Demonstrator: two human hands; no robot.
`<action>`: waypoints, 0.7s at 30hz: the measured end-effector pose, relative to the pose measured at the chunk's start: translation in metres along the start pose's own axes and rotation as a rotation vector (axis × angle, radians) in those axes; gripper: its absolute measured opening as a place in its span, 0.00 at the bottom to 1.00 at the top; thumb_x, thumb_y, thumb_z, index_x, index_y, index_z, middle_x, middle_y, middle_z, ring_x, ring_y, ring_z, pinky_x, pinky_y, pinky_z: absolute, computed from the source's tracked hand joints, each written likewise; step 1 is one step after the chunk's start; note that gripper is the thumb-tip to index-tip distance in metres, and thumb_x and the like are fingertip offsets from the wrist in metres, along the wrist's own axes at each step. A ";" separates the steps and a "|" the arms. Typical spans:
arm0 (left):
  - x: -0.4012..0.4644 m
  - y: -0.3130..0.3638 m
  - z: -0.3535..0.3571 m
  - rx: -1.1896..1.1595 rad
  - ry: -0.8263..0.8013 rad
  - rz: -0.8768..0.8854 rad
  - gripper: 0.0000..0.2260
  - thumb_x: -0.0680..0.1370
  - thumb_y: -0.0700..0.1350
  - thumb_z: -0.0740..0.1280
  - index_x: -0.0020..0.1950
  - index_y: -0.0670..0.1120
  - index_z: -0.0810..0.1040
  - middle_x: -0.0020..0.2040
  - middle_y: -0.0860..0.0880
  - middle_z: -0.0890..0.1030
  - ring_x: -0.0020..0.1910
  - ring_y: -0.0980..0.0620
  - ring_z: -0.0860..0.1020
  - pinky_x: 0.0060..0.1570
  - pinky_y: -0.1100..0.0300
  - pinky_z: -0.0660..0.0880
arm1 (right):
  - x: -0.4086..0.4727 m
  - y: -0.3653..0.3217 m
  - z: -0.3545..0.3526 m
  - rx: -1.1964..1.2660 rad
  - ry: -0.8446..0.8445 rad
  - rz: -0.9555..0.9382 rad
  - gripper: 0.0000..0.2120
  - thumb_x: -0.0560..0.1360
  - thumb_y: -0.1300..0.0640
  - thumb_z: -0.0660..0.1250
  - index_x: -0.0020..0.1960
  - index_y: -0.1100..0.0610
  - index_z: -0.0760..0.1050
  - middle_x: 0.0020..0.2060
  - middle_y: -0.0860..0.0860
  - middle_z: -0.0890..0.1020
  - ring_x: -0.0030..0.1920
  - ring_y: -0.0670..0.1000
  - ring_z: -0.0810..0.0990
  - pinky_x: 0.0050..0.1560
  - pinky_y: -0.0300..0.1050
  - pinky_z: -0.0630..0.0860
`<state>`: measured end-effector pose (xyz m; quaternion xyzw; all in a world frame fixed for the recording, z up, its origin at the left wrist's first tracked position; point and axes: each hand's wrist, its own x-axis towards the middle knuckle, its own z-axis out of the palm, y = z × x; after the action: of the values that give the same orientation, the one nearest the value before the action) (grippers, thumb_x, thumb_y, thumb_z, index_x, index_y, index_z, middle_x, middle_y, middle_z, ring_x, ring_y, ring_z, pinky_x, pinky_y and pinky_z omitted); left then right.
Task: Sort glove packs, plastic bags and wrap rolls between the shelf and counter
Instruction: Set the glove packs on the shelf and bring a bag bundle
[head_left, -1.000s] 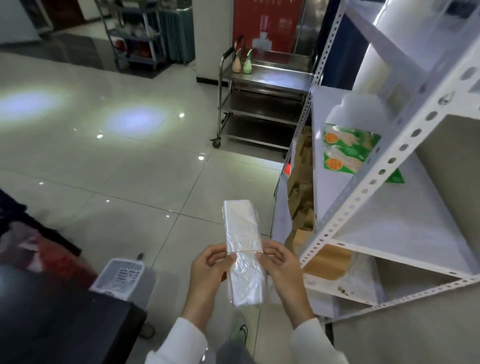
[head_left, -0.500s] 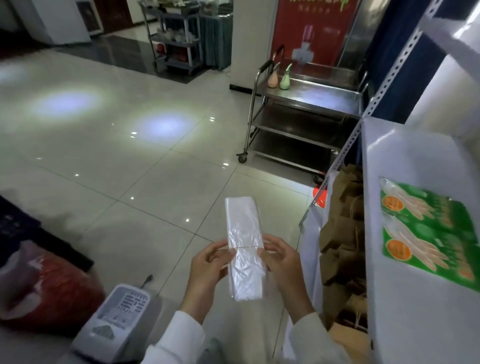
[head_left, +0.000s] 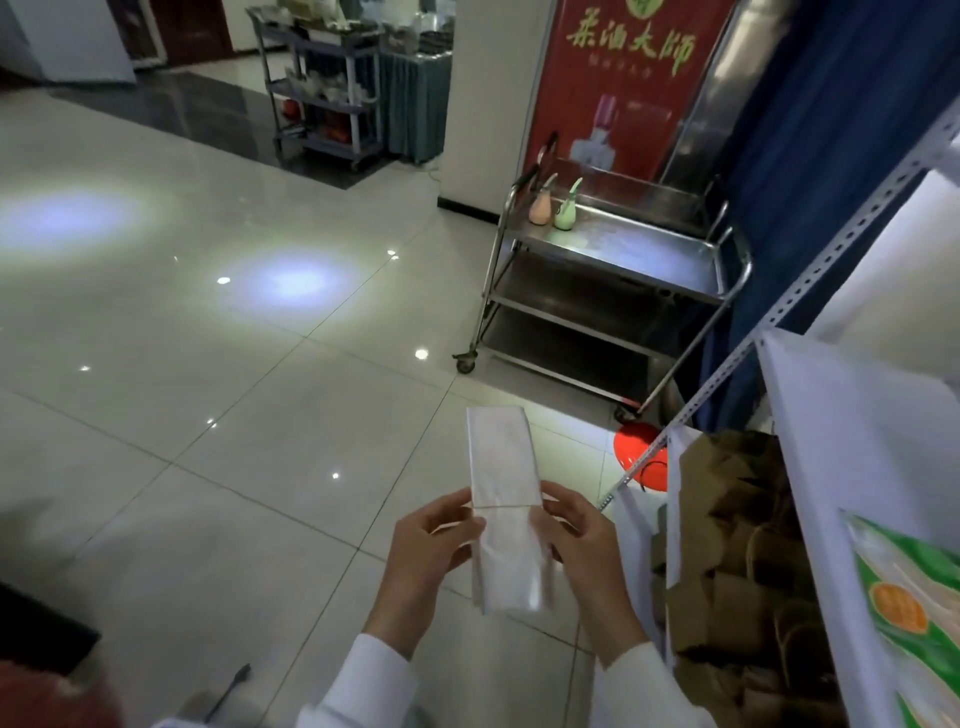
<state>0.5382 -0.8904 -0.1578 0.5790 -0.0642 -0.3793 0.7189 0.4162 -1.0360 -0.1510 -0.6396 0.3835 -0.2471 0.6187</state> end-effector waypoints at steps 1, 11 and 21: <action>0.012 0.005 0.003 0.008 -0.005 0.015 0.16 0.75 0.34 0.75 0.52 0.55 0.89 0.50 0.45 0.88 0.51 0.45 0.87 0.51 0.53 0.84 | 0.011 -0.004 0.001 0.005 0.011 0.003 0.14 0.77 0.64 0.74 0.58 0.48 0.84 0.48 0.47 0.89 0.49 0.48 0.87 0.45 0.41 0.82; 0.120 0.024 0.097 0.134 -0.061 0.007 0.12 0.74 0.36 0.77 0.55 0.49 0.87 0.49 0.50 0.89 0.49 0.48 0.87 0.49 0.54 0.85 | 0.104 -0.021 -0.051 0.103 0.221 0.032 0.14 0.78 0.60 0.75 0.59 0.45 0.83 0.50 0.43 0.88 0.50 0.44 0.87 0.43 0.36 0.82; 0.232 0.028 0.263 0.241 -0.355 -0.052 0.10 0.74 0.36 0.77 0.54 0.46 0.87 0.51 0.46 0.89 0.50 0.45 0.87 0.48 0.56 0.84 | 0.197 -0.036 -0.175 0.239 0.537 0.056 0.16 0.75 0.65 0.76 0.60 0.52 0.82 0.50 0.51 0.88 0.50 0.53 0.88 0.49 0.50 0.86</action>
<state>0.5751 -1.2392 -0.1286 0.5865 -0.2197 -0.4832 0.6118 0.3999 -1.3004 -0.1278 -0.4631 0.5191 -0.4338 0.5727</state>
